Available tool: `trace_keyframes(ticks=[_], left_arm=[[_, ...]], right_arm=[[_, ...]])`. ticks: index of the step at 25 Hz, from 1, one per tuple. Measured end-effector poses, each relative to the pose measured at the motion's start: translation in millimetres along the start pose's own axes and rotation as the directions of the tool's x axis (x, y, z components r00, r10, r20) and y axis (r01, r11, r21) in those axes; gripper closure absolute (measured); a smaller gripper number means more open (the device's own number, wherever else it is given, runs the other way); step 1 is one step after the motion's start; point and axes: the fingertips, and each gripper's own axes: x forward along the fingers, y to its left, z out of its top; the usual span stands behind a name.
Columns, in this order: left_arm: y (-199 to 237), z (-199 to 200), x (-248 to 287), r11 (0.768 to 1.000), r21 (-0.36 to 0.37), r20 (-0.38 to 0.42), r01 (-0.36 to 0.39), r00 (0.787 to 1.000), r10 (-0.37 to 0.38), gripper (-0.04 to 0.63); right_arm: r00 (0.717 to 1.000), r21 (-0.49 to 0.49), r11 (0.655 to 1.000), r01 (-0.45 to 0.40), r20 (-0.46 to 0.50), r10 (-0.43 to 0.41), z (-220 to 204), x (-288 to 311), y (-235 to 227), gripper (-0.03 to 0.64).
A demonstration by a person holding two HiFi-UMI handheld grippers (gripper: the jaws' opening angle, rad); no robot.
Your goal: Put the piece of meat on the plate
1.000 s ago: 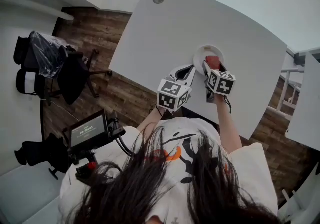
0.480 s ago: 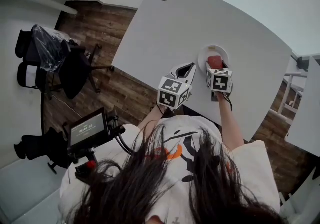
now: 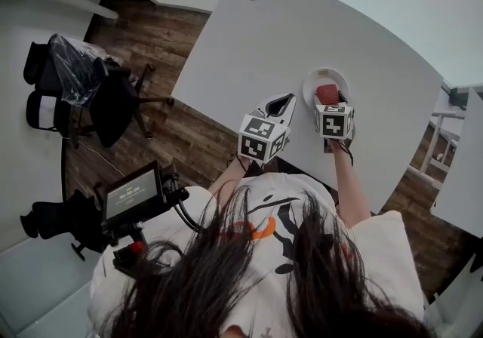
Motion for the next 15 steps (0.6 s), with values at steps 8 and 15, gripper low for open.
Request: trace_keyframes(ticks=[8, 15], left_arm=[[0.4, -1.3, -0.6, 1.0, 0.003, 0.002, 0.003, 1.0, -0.003, 0.589], [6.8, -3.5, -6.0, 1.0, -0.006, 0.005, -0.013, 1.0, 0.013, 0.591]], right_arm=[[0.999, 0.011, 1.0, 0.007, -0.035, -0.006, -2.3, 1.4, -2.5, 0.301], [0.999, 0.022, 1.0, 0.01, -0.048, -0.009, -3.3, 2.1, -5.5, 0.301]])
